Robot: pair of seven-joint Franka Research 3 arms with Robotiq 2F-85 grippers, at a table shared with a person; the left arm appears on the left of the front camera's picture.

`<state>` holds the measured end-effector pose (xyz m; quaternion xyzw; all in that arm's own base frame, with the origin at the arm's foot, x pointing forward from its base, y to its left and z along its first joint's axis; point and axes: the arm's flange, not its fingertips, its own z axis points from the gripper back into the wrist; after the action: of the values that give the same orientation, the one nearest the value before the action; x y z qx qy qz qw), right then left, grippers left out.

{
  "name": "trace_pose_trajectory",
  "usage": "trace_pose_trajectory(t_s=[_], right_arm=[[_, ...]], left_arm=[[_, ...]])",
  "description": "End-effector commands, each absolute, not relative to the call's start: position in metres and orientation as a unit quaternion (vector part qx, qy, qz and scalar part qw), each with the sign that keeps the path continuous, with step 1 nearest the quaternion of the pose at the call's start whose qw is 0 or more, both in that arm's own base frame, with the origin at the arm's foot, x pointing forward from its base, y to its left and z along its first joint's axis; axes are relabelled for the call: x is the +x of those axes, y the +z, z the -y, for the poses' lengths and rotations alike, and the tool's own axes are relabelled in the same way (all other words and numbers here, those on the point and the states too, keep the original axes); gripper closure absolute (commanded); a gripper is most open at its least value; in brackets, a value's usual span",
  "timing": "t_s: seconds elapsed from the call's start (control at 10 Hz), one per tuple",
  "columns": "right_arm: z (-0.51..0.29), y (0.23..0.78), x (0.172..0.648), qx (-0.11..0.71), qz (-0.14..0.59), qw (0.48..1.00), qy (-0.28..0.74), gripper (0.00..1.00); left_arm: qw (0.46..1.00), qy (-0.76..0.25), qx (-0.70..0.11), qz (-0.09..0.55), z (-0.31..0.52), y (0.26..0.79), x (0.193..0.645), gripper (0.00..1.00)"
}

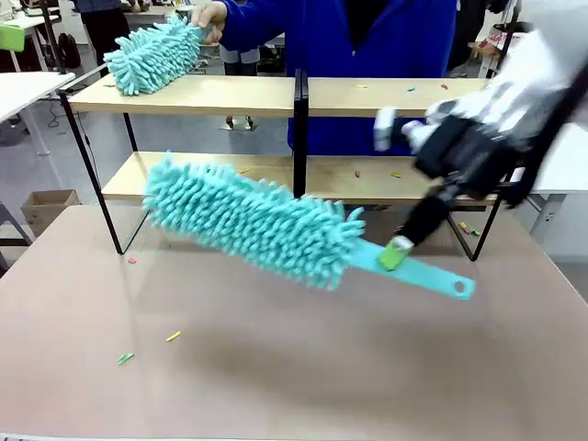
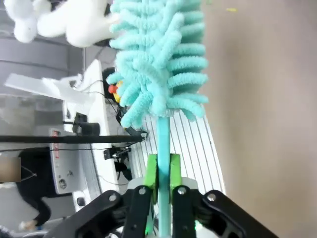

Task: Clean the shelves.
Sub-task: Clean a randomly selected level of the Shelf with the Duster.

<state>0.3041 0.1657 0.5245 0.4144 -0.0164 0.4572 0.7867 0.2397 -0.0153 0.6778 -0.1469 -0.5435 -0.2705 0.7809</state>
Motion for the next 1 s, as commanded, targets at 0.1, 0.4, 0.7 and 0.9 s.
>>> trace_pose_trajectory(t_s=[0.1, 0.4, 0.7, 0.9], right_arm=[[-0.066, 0.577, 0.229, 0.432, 0.120, 0.801, 0.398, 1.00], [0.024, 0.610, 0.184, 0.434, 0.200, 0.824, 0.304, 1.00], [0.071, 0.640, 0.167, 0.424, 0.300, 0.814, 0.260, 1.00], [0.091, 0.651, 0.155, 0.419, 0.380, 0.785, 0.254, 1.00]], left_arm=[[0.778, -0.276, -0.149, 0.544, 0.013, 0.678, 0.240, 0.00], [0.778, -0.276, -0.149, 0.544, 0.013, 0.678, 0.240, 0.00], [0.778, -0.276, -0.149, 0.544, 0.013, 0.678, 0.240, 0.00], [0.778, -0.276, -0.149, 0.544, 0.013, 0.678, 0.240, 0.00]])
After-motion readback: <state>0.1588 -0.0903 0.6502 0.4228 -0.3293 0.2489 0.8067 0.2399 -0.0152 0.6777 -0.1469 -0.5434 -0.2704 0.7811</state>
